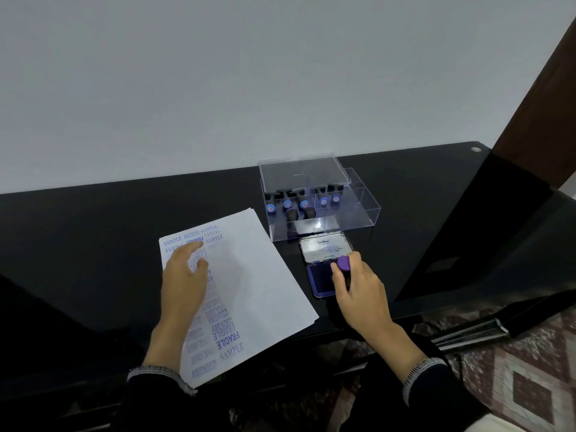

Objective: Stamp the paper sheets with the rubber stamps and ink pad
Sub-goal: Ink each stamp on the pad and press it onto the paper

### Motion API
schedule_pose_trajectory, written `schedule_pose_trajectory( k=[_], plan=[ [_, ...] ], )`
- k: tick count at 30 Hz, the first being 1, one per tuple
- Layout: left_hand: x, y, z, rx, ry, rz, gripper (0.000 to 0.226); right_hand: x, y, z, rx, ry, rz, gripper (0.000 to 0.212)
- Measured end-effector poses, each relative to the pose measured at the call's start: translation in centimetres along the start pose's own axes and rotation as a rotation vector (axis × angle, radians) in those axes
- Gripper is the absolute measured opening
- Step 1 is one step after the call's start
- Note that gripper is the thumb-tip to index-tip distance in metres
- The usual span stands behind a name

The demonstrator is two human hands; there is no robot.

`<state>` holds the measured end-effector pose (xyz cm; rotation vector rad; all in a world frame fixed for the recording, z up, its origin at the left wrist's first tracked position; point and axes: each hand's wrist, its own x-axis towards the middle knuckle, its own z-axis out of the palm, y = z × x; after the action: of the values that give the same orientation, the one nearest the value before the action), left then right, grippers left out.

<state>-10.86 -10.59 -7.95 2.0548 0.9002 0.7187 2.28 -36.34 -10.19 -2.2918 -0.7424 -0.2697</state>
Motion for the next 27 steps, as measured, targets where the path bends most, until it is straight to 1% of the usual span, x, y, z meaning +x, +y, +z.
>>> schedule_pose_trajectory(
  k=[2, 4, 6, 9, 11, 13, 18, 23, 27],
  plan=[
    [0.4, -1.6, -0.9, 0.134, 0.042, -0.005, 0.036, 0.0, -0.1, 0.0, 0.019, 0.004, 0.014, 0.016],
    [0.7, -3.0, -1.3, 0.313, 0.057, -0.019, 0.043, 0.0, -0.1, 0.0, 0.029, 0.004, 0.024, 0.016],
    [0.8, -3.8, -1.6, 0.453, 0.017, -0.063, 0.061, -0.1, -0.1, 0.0, 0.035, 0.006, 0.026, 0.015],
    [0.6, -4.4, -1.4, 0.572, -0.075, -0.107, 0.089, -0.2, -0.1, 0.1, 0.028, 0.017, 0.017, 0.015],
    [0.6, -4.4, -1.1, 0.647, -0.119, -0.118, 0.097, -0.2, 0.1, 0.2, 0.038, 0.014, 0.017, 0.014],
    [0.6, -4.4, -1.0, 0.69, -0.139, -0.126, 0.099, -0.2, 0.2, 0.3, 0.073, 0.01, 0.029, 0.013],
    [0.6, -4.3, -1.0, 0.696, -0.136, -0.117, 0.1, -0.3, 0.3, 0.3, 0.021, 0.006, -0.006, 0.013],
    [0.7, -4.4, -1.2, 0.576, 0.0, -0.186, 0.124, -0.3, 0.0, 0.1, 0.05, 0.004, 0.018, 0.013],
    [0.9, -4.3, -1.5, 0.457, 0.044, -0.205, 0.12, -0.4, -0.1, 0.0, 0.055, 0.005, 0.018, 0.013]
  ],
)
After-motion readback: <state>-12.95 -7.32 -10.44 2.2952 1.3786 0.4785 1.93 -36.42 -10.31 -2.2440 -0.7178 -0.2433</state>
